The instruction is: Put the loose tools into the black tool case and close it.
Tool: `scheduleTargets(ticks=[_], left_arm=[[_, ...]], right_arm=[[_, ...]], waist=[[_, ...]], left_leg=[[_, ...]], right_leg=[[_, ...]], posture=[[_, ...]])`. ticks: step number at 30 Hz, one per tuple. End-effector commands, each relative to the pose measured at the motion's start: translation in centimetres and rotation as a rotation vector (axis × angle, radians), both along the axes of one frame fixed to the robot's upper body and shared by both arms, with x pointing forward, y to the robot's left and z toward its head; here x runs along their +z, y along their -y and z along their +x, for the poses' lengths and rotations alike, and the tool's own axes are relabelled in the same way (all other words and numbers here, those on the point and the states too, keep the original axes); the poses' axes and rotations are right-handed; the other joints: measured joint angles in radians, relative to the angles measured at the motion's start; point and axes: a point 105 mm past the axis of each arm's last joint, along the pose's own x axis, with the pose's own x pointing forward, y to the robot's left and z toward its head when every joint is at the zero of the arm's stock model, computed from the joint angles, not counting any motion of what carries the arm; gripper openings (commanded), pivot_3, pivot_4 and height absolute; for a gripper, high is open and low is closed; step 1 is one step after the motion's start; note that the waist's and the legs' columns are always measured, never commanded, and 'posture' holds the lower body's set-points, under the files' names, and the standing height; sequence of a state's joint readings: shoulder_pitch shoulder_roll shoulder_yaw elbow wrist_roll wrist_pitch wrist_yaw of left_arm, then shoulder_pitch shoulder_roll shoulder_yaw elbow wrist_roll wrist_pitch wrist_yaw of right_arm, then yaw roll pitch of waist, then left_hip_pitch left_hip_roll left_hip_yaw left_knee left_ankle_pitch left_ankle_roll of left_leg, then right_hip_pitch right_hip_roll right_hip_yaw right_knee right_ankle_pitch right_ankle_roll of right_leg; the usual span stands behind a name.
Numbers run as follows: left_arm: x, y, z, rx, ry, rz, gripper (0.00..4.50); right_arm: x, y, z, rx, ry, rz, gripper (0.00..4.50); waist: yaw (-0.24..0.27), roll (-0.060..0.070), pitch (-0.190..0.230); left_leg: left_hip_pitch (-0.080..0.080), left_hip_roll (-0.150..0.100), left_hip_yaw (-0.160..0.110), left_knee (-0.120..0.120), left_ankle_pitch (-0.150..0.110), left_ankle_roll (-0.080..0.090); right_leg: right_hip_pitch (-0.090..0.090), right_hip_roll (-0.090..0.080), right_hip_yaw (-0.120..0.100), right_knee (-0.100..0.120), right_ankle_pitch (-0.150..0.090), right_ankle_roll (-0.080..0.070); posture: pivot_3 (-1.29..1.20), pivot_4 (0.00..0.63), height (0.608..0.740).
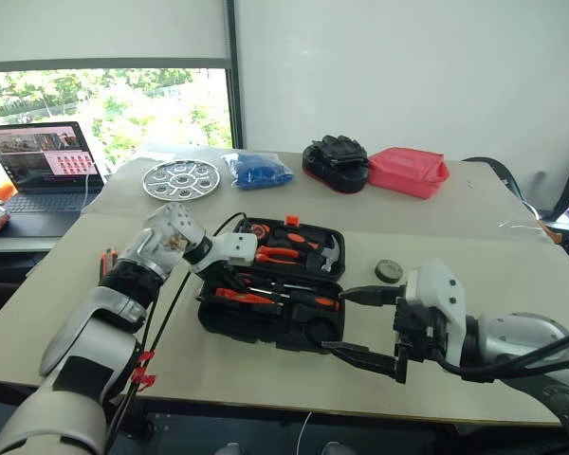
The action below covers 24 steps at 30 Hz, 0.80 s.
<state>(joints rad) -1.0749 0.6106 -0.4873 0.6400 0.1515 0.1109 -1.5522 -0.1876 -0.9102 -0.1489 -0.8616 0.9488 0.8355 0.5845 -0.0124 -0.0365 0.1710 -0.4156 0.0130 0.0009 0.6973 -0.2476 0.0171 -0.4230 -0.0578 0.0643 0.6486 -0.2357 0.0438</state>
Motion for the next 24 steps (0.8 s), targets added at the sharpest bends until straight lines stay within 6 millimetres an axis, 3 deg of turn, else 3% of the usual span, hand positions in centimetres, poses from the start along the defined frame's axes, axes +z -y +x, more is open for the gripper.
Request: scheduleTargets(ticks=[1,11,16,21,24], left_arm=[[-0.5,0.0,-0.5,-0.021,-0.009,0.011,0.03],[0.4,-0.4,-0.3,0.005,0.019,-0.02,0.03],[3.8,-0.1,0.4,0.076,0.097,-0.254,0.03],[6.0,-3.2,-1.0,0.25,0.046,-0.386,0.03],[5.5,-5.9,-2.0,0.428,0.058,-0.391,0.7]], right_arm=[[1.0,-0.2,-0.2,0.012,0.048,0.022,4.5],[1.0,-0.2,-0.1,0.012,0.048,0.021,4.5],[1.3,0.0,0.0,0.014,0.06,0.014,4.5],[1.8,0.5,0.5,0.017,0.078,-0.001,4.5],[2.4,0.8,1.2,0.025,0.096,-0.005,4.5]], waist=[[0.0,0.0,0.0],[0.0,0.0,0.0],[-0.002,0.0,0.0],[-0.011,0.0,0.0],[-0.014,0.0,0.0]], left_leg=[[0.0,0.0,0.0,0.0,0.0,0.0],[0.001,0.0,0.0,0.0,0.0,0.0],[0.0,0.0,-0.001,0.0,0.0,0.0],[0.0,0.001,-0.002,-0.001,0.0,0.0],[0.001,0.001,-0.004,-0.002,0.0,0.0]], right_leg=[[0.0,0.0,0.0,0.0,0.0,0.0],[0.0,0.0,0.0,0.0,0.0,0.0],[0.0,0.0,0.0,0.0,0.0,0.0],[-0.001,0.0,0.001,0.0,0.0,0.0],[-0.001,0.0,0.002,0.001,0.0,0.0]], posture=[[0.0,0.15,0.74],[0.0,0.15,0.74],[0.0,0.15,0.74],[0.0,0.15,0.74],[0.0,0.15,0.74]])
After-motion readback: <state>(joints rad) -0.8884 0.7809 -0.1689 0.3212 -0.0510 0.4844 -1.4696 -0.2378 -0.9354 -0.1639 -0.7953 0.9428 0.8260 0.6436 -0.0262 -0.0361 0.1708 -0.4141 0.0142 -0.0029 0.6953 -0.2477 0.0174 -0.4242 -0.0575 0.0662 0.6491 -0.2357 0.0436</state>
